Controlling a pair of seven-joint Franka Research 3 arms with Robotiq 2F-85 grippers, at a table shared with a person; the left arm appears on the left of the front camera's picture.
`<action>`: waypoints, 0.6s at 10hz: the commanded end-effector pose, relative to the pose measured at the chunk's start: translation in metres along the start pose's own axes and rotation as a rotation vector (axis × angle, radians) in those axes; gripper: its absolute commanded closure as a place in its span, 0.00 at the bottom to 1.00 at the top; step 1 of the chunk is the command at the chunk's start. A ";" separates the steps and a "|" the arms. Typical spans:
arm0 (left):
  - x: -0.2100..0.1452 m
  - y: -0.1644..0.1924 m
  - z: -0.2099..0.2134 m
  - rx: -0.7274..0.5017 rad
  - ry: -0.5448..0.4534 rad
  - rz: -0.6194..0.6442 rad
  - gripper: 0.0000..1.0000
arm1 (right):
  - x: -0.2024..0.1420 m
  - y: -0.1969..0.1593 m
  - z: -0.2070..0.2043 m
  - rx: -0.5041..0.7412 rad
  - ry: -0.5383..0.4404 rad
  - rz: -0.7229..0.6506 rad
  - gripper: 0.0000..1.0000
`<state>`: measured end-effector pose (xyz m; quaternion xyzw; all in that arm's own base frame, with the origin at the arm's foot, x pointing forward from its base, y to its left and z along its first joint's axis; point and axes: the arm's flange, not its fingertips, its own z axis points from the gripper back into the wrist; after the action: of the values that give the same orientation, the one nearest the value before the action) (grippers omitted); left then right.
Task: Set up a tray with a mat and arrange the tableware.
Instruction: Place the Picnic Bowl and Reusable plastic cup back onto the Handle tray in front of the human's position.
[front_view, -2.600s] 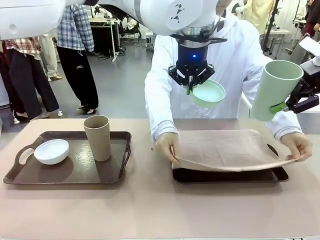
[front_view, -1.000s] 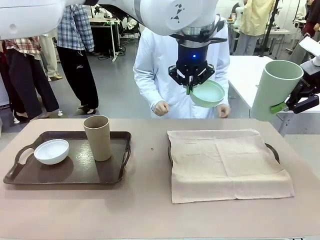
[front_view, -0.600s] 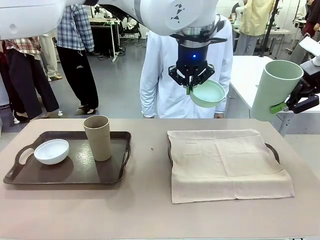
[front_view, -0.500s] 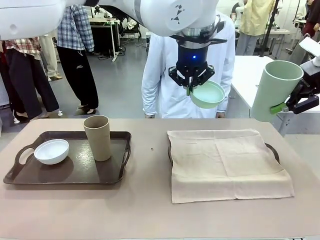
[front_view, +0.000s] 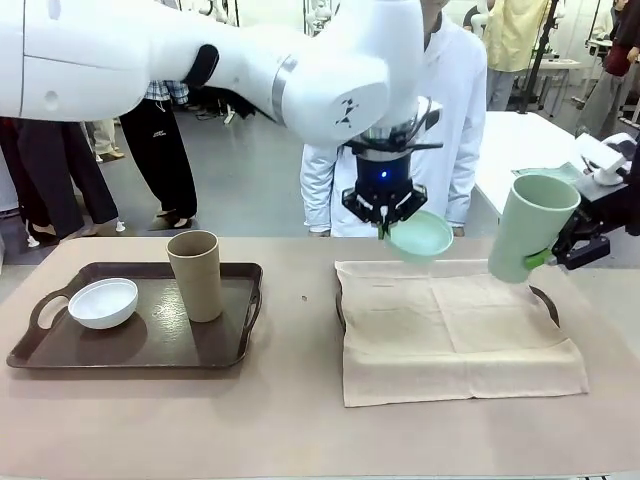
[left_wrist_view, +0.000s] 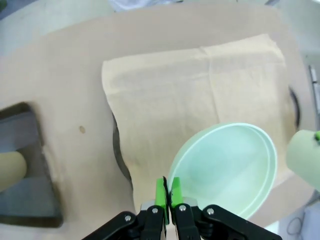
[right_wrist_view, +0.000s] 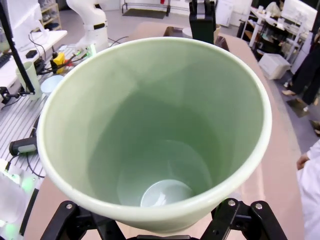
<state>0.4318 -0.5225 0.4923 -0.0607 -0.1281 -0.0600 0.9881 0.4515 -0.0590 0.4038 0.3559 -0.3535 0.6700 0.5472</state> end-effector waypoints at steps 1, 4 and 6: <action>-0.005 0.011 -0.018 -0.005 0.065 -0.005 0.96 | -0.010 -0.008 -0.003 0.013 -0.005 0.013 0.18; 0.002 0.014 -0.050 -0.034 0.083 0.013 0.96 | -0.039 -0.021 -0.021 0.042 -0.060 0.019 0.18; 0.011 0.018 -0.071 -0.070 0.090 0.058 0.96 | -0.057 -0.030 -0.030 0.058 -0.072 -0.026 0.18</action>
<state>0.4584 -0.5182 0.4274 -0.0718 -0.0858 -0.0417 0.9928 0.4759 -0.0575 0.3454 0.3888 -0.3414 0.6653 0.5383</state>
